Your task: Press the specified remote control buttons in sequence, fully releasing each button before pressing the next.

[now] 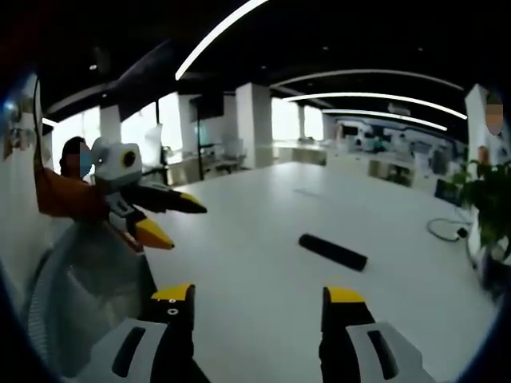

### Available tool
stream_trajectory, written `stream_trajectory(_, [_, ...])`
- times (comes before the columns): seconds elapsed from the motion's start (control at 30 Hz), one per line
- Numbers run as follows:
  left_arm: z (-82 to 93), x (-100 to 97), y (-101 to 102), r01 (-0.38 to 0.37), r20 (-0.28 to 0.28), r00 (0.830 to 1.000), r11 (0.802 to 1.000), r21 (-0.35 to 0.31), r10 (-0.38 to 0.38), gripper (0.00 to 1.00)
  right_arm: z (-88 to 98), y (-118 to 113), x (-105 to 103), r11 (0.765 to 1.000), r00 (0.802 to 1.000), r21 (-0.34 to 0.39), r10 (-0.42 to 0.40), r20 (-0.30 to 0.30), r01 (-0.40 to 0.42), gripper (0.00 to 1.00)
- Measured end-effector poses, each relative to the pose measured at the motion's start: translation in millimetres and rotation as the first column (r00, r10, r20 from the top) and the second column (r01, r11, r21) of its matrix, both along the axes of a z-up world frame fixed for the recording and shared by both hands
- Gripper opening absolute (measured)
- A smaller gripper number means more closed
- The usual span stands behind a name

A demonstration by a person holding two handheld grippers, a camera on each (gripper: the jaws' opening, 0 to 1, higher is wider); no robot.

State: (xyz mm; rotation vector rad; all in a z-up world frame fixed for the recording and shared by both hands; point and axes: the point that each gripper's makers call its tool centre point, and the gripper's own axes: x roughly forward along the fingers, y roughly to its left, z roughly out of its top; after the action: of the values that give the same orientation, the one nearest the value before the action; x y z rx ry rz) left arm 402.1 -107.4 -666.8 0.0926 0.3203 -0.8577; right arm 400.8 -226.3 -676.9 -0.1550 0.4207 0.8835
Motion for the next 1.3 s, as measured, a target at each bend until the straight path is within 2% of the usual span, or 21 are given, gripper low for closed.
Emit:
stream_trajectory(0.3, [5.3, 3.4, 1.1, -0.009, -0.005, 1.0, 1.0, -0.025, 0.009, 0.59, 4.7, 2.2, 2.0, 1.0, 1.0, 0.004, 0.009, 0.01, -0.009, 0.62])
stream_trajectory(0.53, [9.3, 5.2, 1.8, -0.014, -0.013, 1.0, 0.999, -0.04, 0.014, 0.59, 10.1, 2.2, 4.7, 0.999, 1.0, 0.036, 0.007, 0.003, -0.007, 0.62])
stream_trajectory(0.9, [22.3, 19.3, 1.3, -0.012, 0.014, 1.0, 0.999, -0.038, 0.013, 0.59, 38.0, 5.3, 26.1, 0.996, 0.999, 0.084, 0.011, 0.053, -0.015, 0.62])
stream_trajectory(1.3, [19.6, 38.6, -2.1, 0.003, 0.015, 1.0, 1.0, -0.016, -0.003, 0.59, 34.6, -8.7, 46.8, 0.999, 0.998, 0.054, -0.003, 0.063, 0.0, 0.62])
